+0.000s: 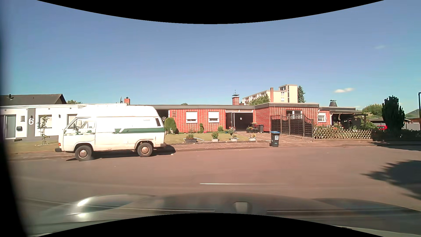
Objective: Follow the waypoints while adhering to traffic rules and regulations
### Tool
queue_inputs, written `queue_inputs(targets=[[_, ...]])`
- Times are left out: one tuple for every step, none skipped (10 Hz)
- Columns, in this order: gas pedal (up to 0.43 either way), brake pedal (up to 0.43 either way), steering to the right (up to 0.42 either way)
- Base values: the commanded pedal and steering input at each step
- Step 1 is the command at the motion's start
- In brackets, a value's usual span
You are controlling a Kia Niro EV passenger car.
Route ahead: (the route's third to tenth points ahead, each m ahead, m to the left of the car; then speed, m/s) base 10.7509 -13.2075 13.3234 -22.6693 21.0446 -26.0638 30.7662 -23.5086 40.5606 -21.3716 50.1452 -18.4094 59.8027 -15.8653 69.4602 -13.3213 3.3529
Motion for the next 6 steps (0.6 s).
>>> queue_inputs(targets=[[0.028, 0.006, 0.282], [0.028, 0.006, 0.295], [0.028, 0.006, 0.309], [0.039, 0.006, 0.320], [0.039, 0.006, 0.331], [0.059, 0.006, 0.342]])
